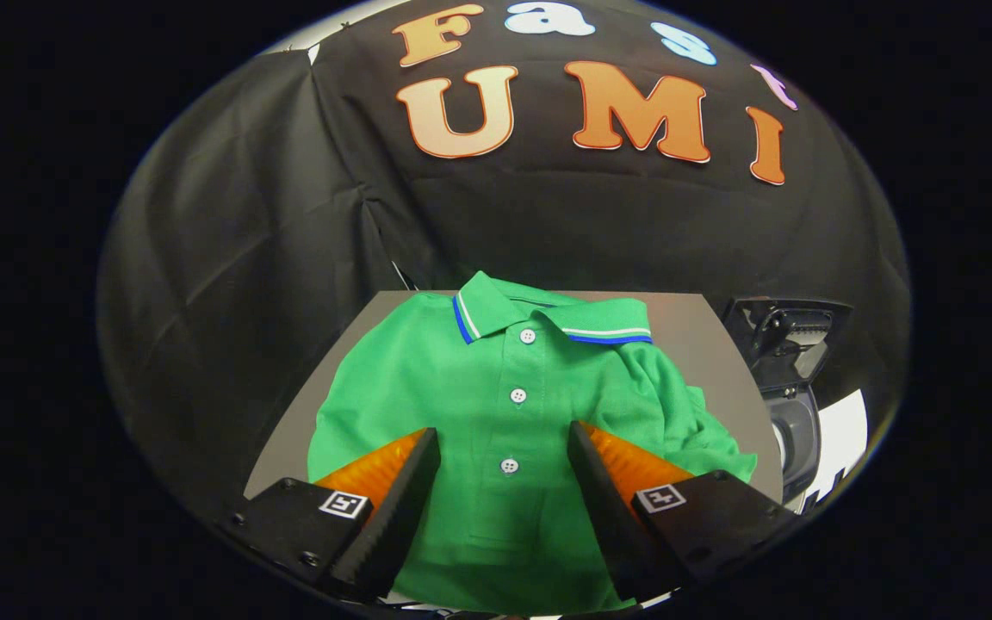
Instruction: Put the clothes into the washing machine and then close the washing machine lid.
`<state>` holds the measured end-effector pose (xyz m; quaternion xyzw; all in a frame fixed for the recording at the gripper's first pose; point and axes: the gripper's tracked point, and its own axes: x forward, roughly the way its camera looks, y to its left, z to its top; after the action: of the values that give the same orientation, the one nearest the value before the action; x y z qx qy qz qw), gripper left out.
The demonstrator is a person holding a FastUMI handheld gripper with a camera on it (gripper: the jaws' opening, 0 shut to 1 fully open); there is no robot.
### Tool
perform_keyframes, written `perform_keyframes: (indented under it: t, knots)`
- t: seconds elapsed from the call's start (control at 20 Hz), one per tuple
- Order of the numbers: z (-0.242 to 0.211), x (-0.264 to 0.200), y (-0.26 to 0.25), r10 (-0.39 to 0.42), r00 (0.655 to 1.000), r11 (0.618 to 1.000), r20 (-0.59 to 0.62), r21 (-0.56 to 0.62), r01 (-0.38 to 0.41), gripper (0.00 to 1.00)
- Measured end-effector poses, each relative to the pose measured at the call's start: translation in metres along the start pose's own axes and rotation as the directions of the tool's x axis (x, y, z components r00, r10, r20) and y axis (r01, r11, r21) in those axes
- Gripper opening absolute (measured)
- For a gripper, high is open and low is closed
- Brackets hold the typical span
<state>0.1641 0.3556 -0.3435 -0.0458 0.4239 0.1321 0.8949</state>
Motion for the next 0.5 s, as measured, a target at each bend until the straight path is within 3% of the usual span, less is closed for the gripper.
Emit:
perform_keyframes:
  t: [0.5]
  knots:
    - [-0.0026, -0.0018, -0.0029, 0.046, 0.999, 0.997, -0.023, -0.066, -0.047, 0.72]
